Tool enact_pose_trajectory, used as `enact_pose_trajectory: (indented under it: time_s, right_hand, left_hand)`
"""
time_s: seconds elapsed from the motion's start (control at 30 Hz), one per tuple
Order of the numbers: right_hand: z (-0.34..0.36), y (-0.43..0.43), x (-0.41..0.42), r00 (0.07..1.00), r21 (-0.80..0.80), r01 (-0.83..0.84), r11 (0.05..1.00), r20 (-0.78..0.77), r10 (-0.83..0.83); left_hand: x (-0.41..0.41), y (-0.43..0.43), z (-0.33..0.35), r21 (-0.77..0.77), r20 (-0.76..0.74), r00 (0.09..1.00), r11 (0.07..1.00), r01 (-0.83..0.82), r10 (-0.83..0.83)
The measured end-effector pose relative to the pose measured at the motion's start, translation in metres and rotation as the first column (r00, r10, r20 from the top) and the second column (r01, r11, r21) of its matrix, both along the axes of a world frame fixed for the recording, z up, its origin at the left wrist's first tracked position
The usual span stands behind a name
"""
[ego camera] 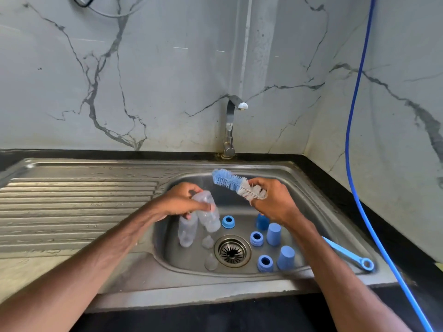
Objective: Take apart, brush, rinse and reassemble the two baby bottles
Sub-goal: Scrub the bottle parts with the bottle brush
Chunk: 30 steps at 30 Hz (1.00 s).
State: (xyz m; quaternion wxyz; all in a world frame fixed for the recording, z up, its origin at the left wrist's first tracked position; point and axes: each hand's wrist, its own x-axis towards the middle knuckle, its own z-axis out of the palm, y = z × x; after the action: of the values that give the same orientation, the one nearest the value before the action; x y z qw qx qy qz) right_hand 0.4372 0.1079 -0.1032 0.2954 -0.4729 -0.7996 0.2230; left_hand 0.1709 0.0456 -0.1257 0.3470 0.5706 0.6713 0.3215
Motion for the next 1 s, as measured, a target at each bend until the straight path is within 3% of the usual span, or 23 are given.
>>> enact_pose_trajectory:
  time_s: [0.07, 0.13, 0.23, 0.33, 0.43, 0.6, 0.73, 1.0]
  right_hand:
    - [0.0, 0.004, 0.003, 0.997, 0.008, 0.048, 0.999, -0.062, -0.048]
    - [-0.001, 0.008, 0.005, 0.991, 0.029, 0.087, 0.996, -0.101, -0.084]
    - [-0.003, 0.01, 0.006, 0.981, 0.031, 0.097, 0.995, -0.172, -0.091]
    - [-0.005, 0.009, 0.004, 0.986, 0.033, 0.034, 0.999, -0.163, -0.029]
    - [-0.004, 0.001, -0.001, 0.987, 0.053, -0.041, 0.998, -0.155, 0.048]
    - [0.003, -0.008, -0.008, 0.99, 0.14, -0.084, 0.987, -0.103, 0.099]
    - [0.004, -0.013, -0.011, 0.994, 0.161, -0.108, 0.981, -0.004, 0.11]
    - [0.008, -0.01, -0.002, 0.997, 0.181, -0.065, 0.981, 0.049, 0.057]
  left_hand:
    - [0.005, 0.011, 0.006, 0.027, 0.162, 0.985, 0.997, -0.07, 0.065]
    - [0.014, 0.024, 0.009, 0.006, 0.389, 0.913, 0.99, -0.139, 0.125]
    - [0.022, 0.037, 0.002, -0.131, 0.707, 0.669, 0.972, -0.194, 0.229]
    - [0.018, 0.04, -0.005, -0.178, 0.84, 0.491, 0.972, -0.152, 0.231]
    - [0.004, 0.04, -0.008, -0.15, 0.897, 0.376, 0.96, -0.237, 0.233]
    - [-0.019, 0.039, -0.007, -0.151, 0.902, 0.321, 0.907, -0.393, 0.289]
    - [-0.015, 0.043, -0.009, -0.166, 0.878, 0.339, 0.879, -0.447, 0.338]
    - [-0.011, 0.039, -0.004, -0.164, 0.869, 0.348, 0.869, -0.467, 0.351]
